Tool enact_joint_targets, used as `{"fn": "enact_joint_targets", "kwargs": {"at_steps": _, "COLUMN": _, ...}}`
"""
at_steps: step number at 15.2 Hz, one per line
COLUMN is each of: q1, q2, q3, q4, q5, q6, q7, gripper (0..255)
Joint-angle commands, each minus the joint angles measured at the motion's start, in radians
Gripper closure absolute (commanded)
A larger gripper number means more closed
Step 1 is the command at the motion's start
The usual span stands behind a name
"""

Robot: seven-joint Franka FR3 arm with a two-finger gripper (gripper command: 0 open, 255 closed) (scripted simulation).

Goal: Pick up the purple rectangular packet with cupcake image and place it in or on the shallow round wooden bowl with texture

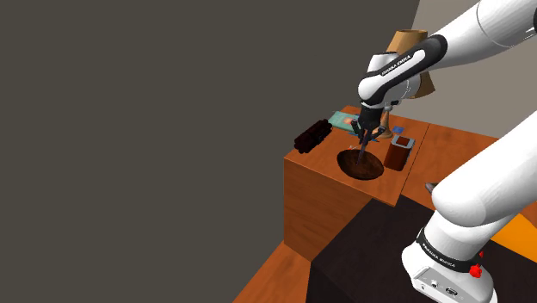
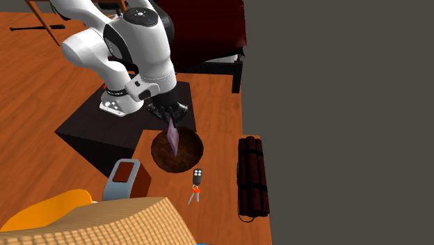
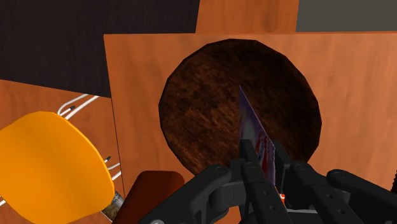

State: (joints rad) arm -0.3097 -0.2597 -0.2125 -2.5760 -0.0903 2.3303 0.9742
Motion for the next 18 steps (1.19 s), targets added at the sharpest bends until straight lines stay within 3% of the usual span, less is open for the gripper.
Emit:
{"fn": "enact_joint_targets", "kwargs": {"at_steps": 1, "q1": 0.0, "q2": 0.0, "q3": 0.0, "q4": 0.0, "q5": 0.0, "q6": 0.0, "q7": 0.0, "gripper": 0}}
{"fn": "enact_joint_targets", "kwargs": {"at_steps": 6, "q1": 0.0, "q2": 0.0, "q3": 0.0, "q4": 0.0, "q5": 0.0, "q6": 0.0, "q7": 0.0, "gripper": 0}}
{"fn": "enact_joint_targets", "kwargs": {"at_steps": 10, "q1": -0.001, "q2": -0.082, "q3": 0.012, "q4": 0.065, "q5": -0.005, "q6": -0.146, "q7": 0.007, "gripper": 0}}
{"fn": "enact_joint_targets", "kwargs": {"at_steps": 18, "q1": -0.002, "q2": -0.082, "q3": 0.012, "q4": 0.065, "q5": -0.005, "q6": -0.146, "q7": 0.007, "gripper": 0}}
